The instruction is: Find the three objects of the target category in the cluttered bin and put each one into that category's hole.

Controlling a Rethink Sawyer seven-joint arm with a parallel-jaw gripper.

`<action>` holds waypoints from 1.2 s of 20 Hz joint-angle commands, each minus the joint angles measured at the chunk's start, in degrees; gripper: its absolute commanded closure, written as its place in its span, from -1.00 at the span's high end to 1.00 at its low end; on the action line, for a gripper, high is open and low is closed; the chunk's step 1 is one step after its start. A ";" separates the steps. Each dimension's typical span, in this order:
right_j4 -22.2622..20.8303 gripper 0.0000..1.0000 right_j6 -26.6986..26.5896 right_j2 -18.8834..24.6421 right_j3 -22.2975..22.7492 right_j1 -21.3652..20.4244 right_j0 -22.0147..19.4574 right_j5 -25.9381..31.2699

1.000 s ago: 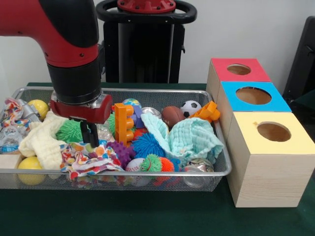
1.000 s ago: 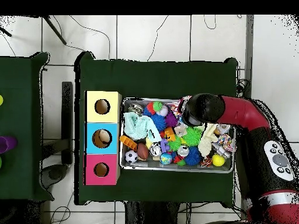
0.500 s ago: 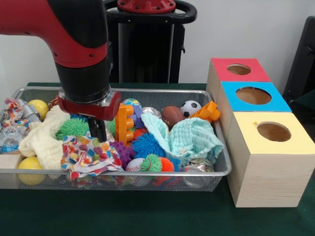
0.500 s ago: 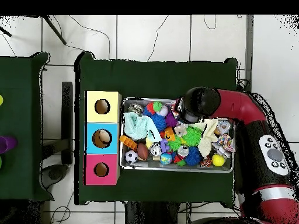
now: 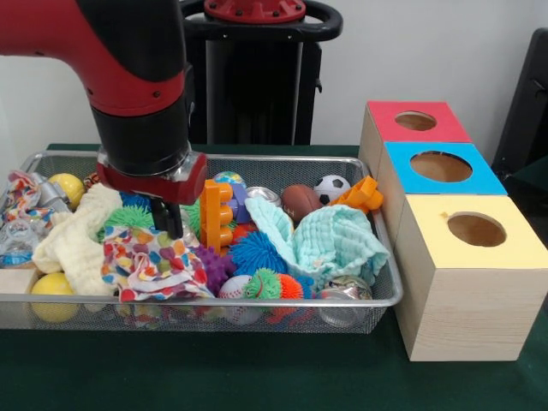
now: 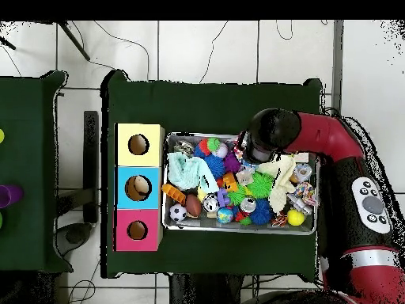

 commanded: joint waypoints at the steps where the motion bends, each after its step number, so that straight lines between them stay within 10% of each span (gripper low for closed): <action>1: -4.13 -1.00 -14.66 0.27 -2.18 1.90 0.09 7.00; 13: -4.08 -1.00 -14.13 -0.04 -5.05 1.96 1.06 11.75; 24: 0.71 -1.00 -6.51 -0.31 5.76 -8.56 3.04 11.90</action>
